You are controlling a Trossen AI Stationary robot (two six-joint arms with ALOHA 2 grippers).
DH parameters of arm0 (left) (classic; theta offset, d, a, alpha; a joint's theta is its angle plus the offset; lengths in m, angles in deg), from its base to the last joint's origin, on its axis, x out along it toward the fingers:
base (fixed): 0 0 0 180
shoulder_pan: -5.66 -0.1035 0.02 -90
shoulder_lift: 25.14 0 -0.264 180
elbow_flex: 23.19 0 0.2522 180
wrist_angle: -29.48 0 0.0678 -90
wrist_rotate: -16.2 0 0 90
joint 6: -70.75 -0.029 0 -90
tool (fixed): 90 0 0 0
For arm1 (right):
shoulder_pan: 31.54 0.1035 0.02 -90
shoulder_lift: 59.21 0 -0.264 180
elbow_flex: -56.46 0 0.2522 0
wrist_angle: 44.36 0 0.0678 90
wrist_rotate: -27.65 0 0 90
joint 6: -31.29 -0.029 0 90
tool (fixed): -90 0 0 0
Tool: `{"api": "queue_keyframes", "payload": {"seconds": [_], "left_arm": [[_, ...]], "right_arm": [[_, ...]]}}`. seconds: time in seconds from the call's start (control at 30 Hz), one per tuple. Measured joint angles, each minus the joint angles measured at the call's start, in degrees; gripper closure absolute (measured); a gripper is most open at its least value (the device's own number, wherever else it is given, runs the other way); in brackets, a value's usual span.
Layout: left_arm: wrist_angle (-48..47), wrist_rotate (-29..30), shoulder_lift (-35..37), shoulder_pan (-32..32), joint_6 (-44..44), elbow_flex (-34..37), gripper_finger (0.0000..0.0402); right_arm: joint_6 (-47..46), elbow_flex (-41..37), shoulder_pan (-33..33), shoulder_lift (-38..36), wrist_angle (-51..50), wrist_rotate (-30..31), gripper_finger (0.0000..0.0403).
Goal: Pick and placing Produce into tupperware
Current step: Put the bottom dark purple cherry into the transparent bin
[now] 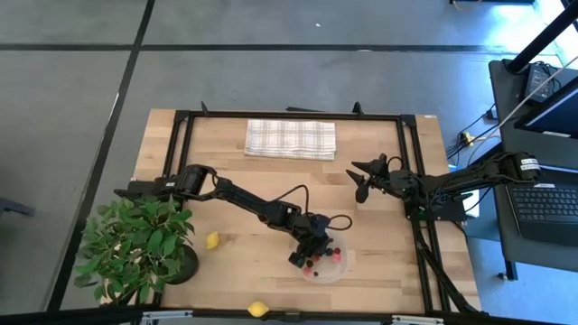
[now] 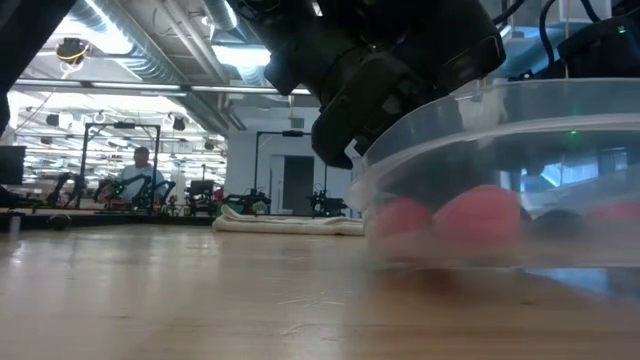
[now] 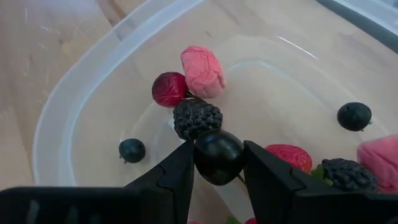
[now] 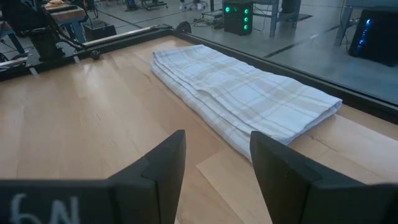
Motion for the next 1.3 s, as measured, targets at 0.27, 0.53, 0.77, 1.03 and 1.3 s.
{"api": "queue_keyframes", "payload": {"seconds": [0.27, 0.53, 0.77, 1.03, 1.3], "left_arm": [[-0.26, 0.02, 0.02, 0.00, -2.17, 0.00, 0.0280], [-0.28, 0.02, 0.02, 0.00, -3.10, 0.00, 0.0280], [-0.26, 0.02, 0.04, 0.00, -3.04, 0.00, 0.0256], [-0.26, 0.02, 0.11, 0.00, -2.74, 0.00, 0.0218], [-0.89, -0.15, 0.93, 0.34, -1.14, -0.74, 0.0215]], "right_arm": [[0.00, 0.00, 0.01, 0.00, 0.00, 0.01, 0.0221], [0.01, 0.00, 0.01, 0.00, 0.00, 0.01, 0.0221], [0.01, 0.00, 0.01, 0.00, -0.01, 0.01, 0.0221], [0.00, 0.00, 0.01, 0.00, 0.00, 0.01, 0.0221], [0.02, 0.00, 0.01, 0.00, -0.02, -0.01, 0.0221]]}}
